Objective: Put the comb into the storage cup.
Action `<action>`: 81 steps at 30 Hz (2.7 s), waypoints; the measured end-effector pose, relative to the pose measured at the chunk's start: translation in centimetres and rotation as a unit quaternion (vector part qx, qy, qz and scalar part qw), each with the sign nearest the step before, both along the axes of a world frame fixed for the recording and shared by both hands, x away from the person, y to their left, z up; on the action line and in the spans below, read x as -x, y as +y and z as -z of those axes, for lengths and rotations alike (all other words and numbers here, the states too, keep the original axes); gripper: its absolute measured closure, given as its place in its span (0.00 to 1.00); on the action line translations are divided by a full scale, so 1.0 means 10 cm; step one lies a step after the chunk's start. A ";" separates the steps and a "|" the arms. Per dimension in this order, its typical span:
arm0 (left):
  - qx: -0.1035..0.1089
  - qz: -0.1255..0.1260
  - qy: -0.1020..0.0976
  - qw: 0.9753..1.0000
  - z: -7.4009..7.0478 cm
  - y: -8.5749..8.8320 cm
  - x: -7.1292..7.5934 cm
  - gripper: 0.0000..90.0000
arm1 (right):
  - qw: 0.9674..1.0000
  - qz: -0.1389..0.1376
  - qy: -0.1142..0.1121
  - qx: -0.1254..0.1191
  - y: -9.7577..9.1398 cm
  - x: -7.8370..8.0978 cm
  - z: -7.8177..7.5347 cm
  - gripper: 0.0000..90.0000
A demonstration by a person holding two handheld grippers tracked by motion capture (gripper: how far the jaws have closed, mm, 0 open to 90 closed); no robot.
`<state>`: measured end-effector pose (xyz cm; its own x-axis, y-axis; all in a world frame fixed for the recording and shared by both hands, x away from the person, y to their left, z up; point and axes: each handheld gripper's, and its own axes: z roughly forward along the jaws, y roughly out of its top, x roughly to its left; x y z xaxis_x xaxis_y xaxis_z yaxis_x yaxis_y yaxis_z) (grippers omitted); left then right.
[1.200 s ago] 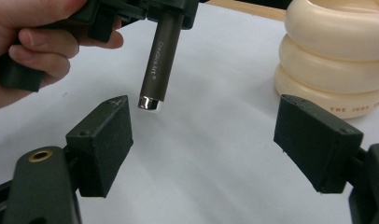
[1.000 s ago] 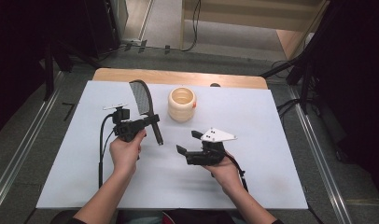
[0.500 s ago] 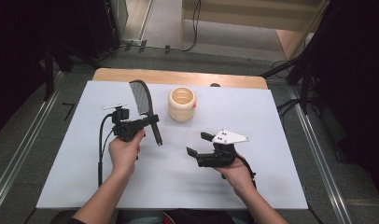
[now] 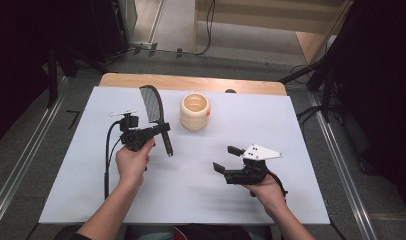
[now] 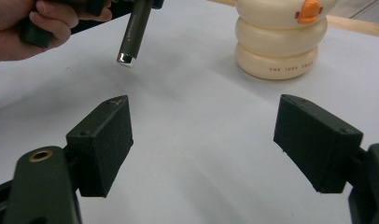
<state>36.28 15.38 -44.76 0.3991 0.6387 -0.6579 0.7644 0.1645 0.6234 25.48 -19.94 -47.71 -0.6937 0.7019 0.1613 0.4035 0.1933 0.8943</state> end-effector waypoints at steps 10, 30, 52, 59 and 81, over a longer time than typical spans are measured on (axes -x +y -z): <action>0.003 0.027 -0.001 1.000 0.01 -0.03 -0.06 0.81 | 1.000 0.003 0.009 0.003 -0.18 0.11 0.05 0.20; -0.003 0.075 -0.018 0.997 -0.07 -0.12 -0.20 0.81 | 1.000 0.010 0.026 0.009 -0.42 0.26 0.10 0.20; -0.005 0.118 -0.031 0.993 -0.22 -0.18 -0.45 0.81 | 0.999 0.029 0.034 0.012 -0.61 0.33 0.12 0.20; -0.007 0.125 -0.036 0.991 -0.24 -0.17 -0.52 0.81 | 0.999 0.027 0.033 0.012 -0.61 0.33 0.12 0.20; -0.015 0.142 -0.045 0.989 -0.42 -0.27 -0.73 0.81 | 0.999 0.027 0.035 0.019 -0.61 0.31 0.13 0.20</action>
